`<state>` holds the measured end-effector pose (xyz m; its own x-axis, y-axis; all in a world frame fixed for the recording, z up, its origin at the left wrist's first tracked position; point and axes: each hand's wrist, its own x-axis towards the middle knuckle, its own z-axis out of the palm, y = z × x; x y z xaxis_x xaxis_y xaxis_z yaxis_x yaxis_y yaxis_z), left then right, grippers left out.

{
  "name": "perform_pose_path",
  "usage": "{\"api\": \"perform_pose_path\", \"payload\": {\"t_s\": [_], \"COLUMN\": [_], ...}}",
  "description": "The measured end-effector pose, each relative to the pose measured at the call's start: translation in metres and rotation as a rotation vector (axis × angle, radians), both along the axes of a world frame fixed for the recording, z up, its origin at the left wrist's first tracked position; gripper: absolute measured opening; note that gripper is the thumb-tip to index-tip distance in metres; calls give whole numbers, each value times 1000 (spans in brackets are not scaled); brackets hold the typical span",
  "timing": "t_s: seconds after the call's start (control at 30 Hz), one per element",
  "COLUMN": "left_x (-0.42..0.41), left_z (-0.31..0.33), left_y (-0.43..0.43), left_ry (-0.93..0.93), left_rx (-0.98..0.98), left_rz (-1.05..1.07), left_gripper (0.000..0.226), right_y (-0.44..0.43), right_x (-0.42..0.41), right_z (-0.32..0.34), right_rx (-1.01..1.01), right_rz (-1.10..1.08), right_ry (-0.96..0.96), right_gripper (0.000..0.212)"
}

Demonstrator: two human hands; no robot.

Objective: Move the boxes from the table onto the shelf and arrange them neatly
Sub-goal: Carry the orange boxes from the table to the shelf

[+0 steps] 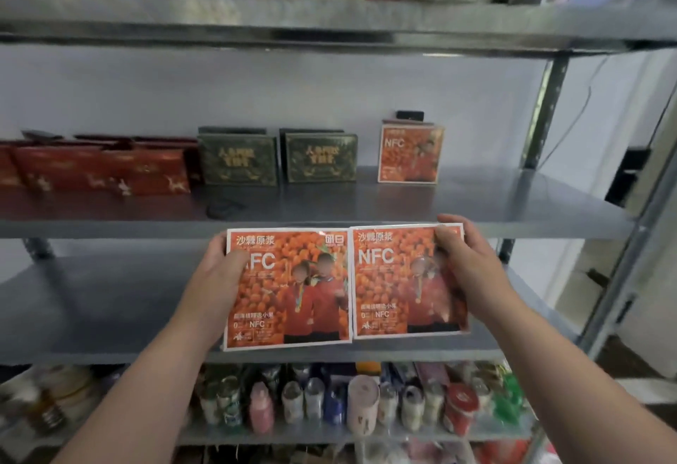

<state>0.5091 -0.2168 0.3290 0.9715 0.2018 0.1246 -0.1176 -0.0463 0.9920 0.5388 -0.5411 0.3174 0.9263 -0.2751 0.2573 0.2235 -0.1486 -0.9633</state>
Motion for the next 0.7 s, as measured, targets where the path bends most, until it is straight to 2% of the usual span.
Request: {"api": "perform_pose_path", "payload": {"t_s": [0.17,0.27,0.33,0.4,0.57,0.7], "left_x": [42,76,98,120,163,195], "left_z": [28,41,48,53,61,69], "left_y": [13,9,3,-6,-49,-97], "left_ry": [-95,-158,-189,-195,-219,-224], "left_rx": [-62,-49,-23,-16,-19,17], "left_rz": [-24,-29,-55,-99,-225,-287], "left_gripper": [16,12,11,18,24,35], "right_y": [11,7,-2,-13,-51,-92], "right_x": [38,59,71,82,96,107], "right_z": [34,51,61,67,73,80], "right_rx": [-2,-6,-18,-14,-27,-76], "right_rz": [28,-14,-83,-124,-212,-269], "right_ry": [-51,-85,-120,-145,-175,-203], "right_gripper": [23,36,29,24,42,31]}}
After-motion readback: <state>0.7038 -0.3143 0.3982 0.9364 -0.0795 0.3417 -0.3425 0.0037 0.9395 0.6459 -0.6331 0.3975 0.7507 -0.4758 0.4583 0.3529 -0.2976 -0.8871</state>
